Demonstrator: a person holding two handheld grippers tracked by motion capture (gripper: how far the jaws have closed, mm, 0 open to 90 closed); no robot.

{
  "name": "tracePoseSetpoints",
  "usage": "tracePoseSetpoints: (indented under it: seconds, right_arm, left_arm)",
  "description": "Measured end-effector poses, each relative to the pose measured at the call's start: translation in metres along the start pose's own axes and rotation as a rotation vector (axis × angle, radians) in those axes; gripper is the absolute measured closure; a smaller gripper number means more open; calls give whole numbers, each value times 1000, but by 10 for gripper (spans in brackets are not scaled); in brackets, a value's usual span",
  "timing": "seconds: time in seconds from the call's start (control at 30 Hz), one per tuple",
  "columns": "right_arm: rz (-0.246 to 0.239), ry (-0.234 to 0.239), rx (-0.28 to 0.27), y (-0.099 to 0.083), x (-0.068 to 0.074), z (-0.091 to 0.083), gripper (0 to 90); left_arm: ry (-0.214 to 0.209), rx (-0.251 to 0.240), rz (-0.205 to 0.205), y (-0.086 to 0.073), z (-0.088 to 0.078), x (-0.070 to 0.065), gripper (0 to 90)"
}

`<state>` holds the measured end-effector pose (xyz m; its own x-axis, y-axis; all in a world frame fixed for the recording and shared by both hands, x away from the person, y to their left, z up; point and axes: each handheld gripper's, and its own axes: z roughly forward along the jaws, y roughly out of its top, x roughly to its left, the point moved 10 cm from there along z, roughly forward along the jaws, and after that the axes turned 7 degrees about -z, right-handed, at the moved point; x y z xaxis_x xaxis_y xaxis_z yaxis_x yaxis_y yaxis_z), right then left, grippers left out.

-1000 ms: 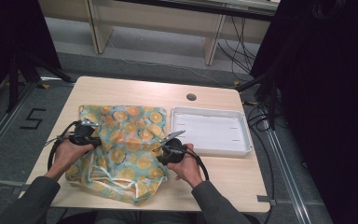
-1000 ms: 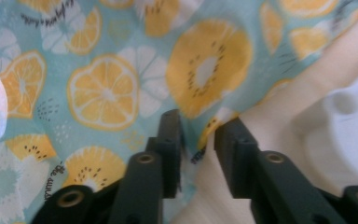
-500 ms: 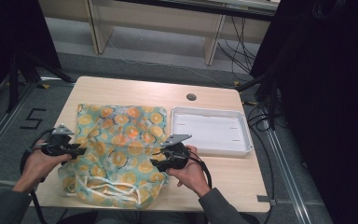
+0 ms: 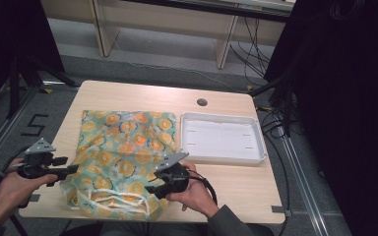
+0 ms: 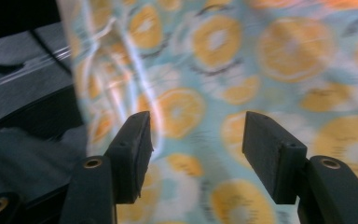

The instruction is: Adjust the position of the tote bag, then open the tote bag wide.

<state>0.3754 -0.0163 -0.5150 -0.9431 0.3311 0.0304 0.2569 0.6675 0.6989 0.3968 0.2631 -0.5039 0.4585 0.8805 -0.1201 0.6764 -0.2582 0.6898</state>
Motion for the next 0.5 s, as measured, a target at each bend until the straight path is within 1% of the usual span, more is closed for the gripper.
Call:
tracePoseSetpoints:
  seconds: [0.07, 0.1, 0.13, 0.17, 0.2, 0.23, 0.27, 0.33, 0.37, 0.43, 0.47, 0.5]
  right_arm:
    - [-14, 28, 19, -3, 13, 3, 432]
    - [-19, 45, 28, -4, 20, 5, 433]
    - [-28, 63, 24, -4, 25, 7, 434]
    - [-30, 90, 36, -5, 34, 11, 435]
    - [-42, 105, 57, -7, 41, 13, 437]
    - [-66, 127, 60, -8, 46, 18, 442]
    - [-75, 148, 75, -9, 53, 22, 449]
    - [-76, 167, 96, -11, 62, 26, 458]
    - [-107, 176, 98, -11, 64, 29, 467]
    - [-108, 185, 104, -12, 67, 30, 475]
    - [-112, 209, 129, -17, 74, 34, 504]
    - [-132, 212, 135, -18, 73, 35, 513]
  left_arm:
    - [-4, -14, -11, -1, -3, -2, 463]
    - [-12, -13, -7, -2, -4, -2, 457]
    - [2, -9, -3, -3, -7, -2, 453]
    - [-13, -20, -9, -2, -7, -3, 444]
    - [-14, -27, -17, -2, -7, -5, 438]
    - [-8, -41, -33, -2, -7, -6, 433]
    - [-10, -21, -17, -3, -8, -5, 421]
    - [-14, -17, -38, -5, -7, -6, 401]
    - [0, -10, -37, -6, -7, -5, 388]
    - [2, -13, -37, -6, -6, -5, 377]
    - [4, -5, -33, -7, -4, -5, 374]
    - [-8, -8, -39, -6, -3, -6, 369]
